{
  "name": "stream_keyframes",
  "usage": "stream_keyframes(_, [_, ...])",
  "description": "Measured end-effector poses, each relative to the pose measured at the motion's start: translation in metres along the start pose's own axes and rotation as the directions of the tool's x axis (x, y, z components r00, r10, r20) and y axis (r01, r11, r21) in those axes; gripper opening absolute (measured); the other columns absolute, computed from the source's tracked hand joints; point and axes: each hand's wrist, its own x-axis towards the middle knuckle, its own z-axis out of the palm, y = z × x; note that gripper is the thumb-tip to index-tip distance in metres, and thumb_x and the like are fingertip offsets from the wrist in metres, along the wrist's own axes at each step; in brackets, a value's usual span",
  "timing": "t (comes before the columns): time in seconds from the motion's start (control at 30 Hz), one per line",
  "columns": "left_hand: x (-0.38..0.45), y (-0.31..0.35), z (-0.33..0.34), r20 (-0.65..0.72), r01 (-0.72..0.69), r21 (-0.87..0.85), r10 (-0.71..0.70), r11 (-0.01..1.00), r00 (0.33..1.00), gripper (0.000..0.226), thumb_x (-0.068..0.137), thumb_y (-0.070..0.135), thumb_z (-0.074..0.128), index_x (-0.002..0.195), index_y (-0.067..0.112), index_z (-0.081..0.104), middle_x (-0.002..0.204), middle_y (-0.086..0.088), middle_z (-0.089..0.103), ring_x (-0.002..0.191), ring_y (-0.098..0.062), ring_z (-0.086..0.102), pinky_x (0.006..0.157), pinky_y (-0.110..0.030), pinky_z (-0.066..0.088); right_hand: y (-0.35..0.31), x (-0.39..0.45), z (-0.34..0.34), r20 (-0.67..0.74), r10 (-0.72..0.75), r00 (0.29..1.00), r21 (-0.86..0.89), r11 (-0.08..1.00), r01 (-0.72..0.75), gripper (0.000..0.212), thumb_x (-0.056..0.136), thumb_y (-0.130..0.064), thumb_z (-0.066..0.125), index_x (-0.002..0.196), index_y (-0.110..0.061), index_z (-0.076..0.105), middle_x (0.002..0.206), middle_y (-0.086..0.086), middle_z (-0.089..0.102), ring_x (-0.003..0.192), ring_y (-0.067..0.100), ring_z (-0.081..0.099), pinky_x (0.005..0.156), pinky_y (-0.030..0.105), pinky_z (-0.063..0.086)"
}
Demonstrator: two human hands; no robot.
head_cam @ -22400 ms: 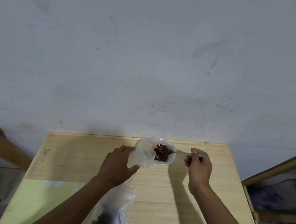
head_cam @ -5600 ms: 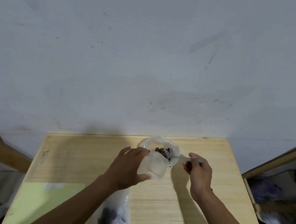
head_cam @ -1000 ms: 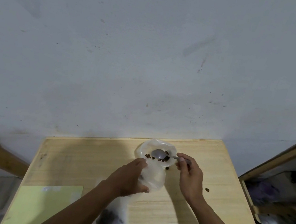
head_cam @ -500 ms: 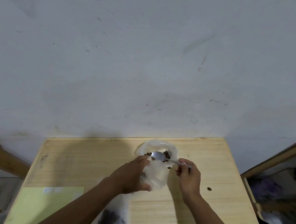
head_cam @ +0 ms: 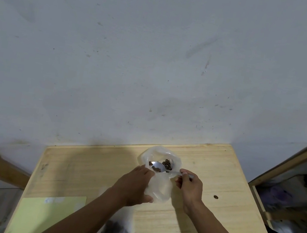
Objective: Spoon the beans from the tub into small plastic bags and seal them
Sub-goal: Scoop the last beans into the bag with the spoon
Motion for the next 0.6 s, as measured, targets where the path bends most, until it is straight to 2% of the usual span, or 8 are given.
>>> stream_keyframes(0.1, [0.001,-0.002,0.001,0.049,0.028,0.007,-0.029,1.0,0.998,0.074,0.076,0.047,0.076,0.136,0.019,0.044,0.137,-0.001,0.048,0.122,-0.017,0.044,0.094,-0.035,0.048,0.001,0.001,0.005,0.013,-0.001,1.0,-0.03,1.0,0.001,0.022,0.1,-0.003,0.046,0.104,-0.001,0.067,0.076,0.01,0.063,0.071,0.021,0.059,0.078,0.038,0.054])
stream_keyframes(0.17, [0.002,-0.003,0.002,0.067,0.031,0.001,-0.031,1.0,0.997,0.075,0.075,0.046,0.076,0.137,0.019,0.043,0.138,0.0,0.047,0.122,-0.017,0.043,0.094,-0.035,0.047,0.0,0.001,0.006,0.027,0.012,1.0,-0.041,0.999,-0.011,0.022,0.099,-0.002,0.046,0.104,0.0,0.067,0.077,0.01,0.064,0.071,0.021,0.058,0.081,0.04,0.054])
stream_keyframes(0.23, [0.002,-0.003,0.004,0.082,0.015,-0.025,-0.013,1.0,0.997,0.075,0.075,0.045,0.076,0.137,0.02,0.042,0.139,0.001,0.046,0.123,-0.015,0.043,0.095,-0.035,0.047,-0.001,0.001,0.006,0.055,0.075,0.996,-0.016,0.997,-0.074,0.022,0.099,-0.002,0.046,0.105,0.001,0.067,0.075,0.012,0.062,0.068,0.021,0.057,0.077,0.039,0.053])
stream_keyframes(0.33, [0.0,-0.004,0.005,0.072,-0.028,-0.07,0.033,0.997,0.997,0.072,0.074,0.047,0.076,0.134,0.022,0.044,0.139,0.002,0.044,0.122,-0.014,0.042,0.094,-0.035,0.049,-0.002,0.001,0.002,0.086,0.195,0.977,0.133,0.97,-0.205,0.02,0.101,-0.002,0.045,0.108,0.002,0.064,0.075,0.016,0.06,0.064,0.021,0.055,0.068,0.03,0.052])
stream_keyframes(0.43, [-0.004,-0.008,0.004,0.004,-0.031,-0.091,0.031,0.995,0.999,0.073,0.073,0.052,0.074,0.133,0.024,0.043,0.14,0.007,0.043,0.124,-0.013,0.043,0.092,-0.03,0.047,-0.005,-0.001,-0.002,0.114,0.2,0.973,0.222,0.95,-0.221,0.02,0.102,-0.001,0.044,0.112,0.005,0.061,0.073,0.016,0.057,0.06,0.021,0.053,0.061,0.025,0.051])
stream_keyframes(0.5, [-0.005,-0.012,0.002,-0.053,0.0,-0.115,-0.007,0.993,0.999,0.076,0.072,0.057,0.072,0.134,0.026,0.043,0.146,0.009,0.039,0.116,-0.012,0.052,0.088,-0.026,0.047,-0.007,-0.003,-0.003,0.131,0.189,0.973,0.256,0.942,-0.217,0.019,0.102,0.0,0.044,0.111,0.004,0.06,0.071,0.015,0.057,0.057,0.02,0.053,0.053,0.021,0.051])
stream_keyframes(0.6, [-0.007,-0.015,-0.002,-0.063,0.075,-0.142,-0.085,0.987,0.994,0.082,0.071,0.061,0.071,0.139,0.027,0.04,0.153,0.011,0.032,0.117,-0.013,0.055,0.094,-0.031,0.048,-0.005,-0.004,-0.007,0.135,0.182,0.974,0.266,0.94,-0.213,0.02,0.101,-0.001,0.044,0.112,0.004,0.06,0.072,0.015,0.059,0.059,0.02,0.053,0.058,0.024,0.051])
